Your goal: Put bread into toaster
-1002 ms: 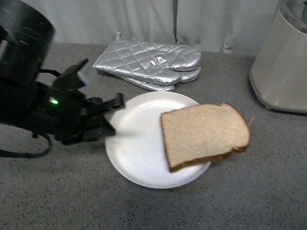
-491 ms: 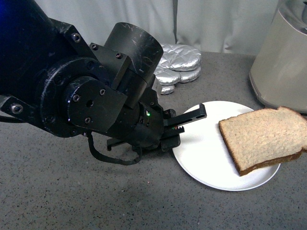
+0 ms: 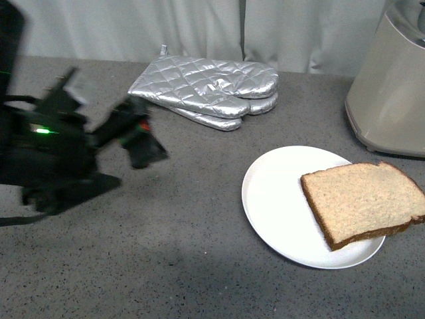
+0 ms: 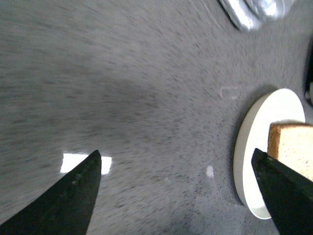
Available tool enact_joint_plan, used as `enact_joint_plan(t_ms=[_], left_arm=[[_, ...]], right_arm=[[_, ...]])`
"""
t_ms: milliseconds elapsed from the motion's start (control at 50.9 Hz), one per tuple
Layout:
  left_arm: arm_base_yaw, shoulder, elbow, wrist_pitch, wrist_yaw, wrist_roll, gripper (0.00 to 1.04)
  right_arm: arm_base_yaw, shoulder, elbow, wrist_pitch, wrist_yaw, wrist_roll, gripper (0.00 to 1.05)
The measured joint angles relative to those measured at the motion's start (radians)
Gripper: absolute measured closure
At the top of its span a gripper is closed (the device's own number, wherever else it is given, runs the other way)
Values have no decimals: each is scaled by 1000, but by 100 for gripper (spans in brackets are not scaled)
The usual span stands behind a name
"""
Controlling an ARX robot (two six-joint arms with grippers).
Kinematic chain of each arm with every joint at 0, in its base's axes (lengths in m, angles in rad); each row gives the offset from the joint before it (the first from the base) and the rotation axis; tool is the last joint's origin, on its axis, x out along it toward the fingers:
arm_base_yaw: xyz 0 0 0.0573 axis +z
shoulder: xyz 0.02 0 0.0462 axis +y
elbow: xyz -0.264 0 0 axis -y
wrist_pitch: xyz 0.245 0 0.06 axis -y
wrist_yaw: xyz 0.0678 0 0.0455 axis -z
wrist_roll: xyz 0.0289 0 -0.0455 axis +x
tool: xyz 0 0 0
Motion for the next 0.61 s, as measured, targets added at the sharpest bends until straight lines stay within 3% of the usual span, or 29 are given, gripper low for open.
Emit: enact_joint_plan(t_ms=[59, 216, 314, 354, 413, 491, 609], left_arm=[[121, -117, -86, -34, 27, 35, 5], [451, -424, -271, -108, 176, 48, 7], [592, -508, -508, 438, 120, 262, 25], [599, -573, -564, 510, 118, 344, 31], [586, -744, -614, 483, 112, 430, 39], [507, -1059, -642, 297, 8, 521, 56], [386, -1285, -642, 164, -100, 563, 73]], right_arm=[[0, 0, 0, 0, 0, 0, 9], [0, 0, 0, 0, 0, 0, 9], [0, 0, 0, 0, 2, 0, 9], [0, 0, 0, 0, 2, 0, 9], [0, 1, 0, 0, 1, 0, 9], [0, 0, 0, 0, -4, 0, 9], [0, 0, 0, -1, 1, 0, 9]])
